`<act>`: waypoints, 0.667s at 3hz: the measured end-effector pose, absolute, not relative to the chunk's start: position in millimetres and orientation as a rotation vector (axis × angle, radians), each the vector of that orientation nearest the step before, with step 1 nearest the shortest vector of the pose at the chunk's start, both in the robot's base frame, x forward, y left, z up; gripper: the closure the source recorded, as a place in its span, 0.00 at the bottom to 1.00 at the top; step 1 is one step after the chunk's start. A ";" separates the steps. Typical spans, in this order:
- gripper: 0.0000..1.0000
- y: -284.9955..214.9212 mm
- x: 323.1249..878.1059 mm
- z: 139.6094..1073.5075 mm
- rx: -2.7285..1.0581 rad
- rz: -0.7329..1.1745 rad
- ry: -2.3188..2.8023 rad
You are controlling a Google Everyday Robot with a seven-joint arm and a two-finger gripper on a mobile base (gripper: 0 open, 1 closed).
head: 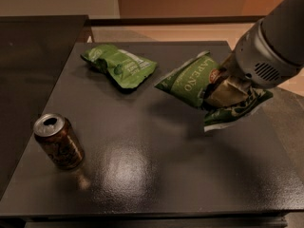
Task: Pick green jalapeno chip bag
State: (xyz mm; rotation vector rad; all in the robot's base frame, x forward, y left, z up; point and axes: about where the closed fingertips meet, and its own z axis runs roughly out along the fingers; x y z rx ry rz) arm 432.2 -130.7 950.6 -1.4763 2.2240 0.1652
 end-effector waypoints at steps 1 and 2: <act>1.00 -119.8 428.3 984.7 -1.519 0.163 2.126; 1.00 -118.8 428.4 988.0 -1.522 0.161 2.116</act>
Offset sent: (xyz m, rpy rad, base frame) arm -0.0033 0.0092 0.0292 0.0189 -0.0501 0.0524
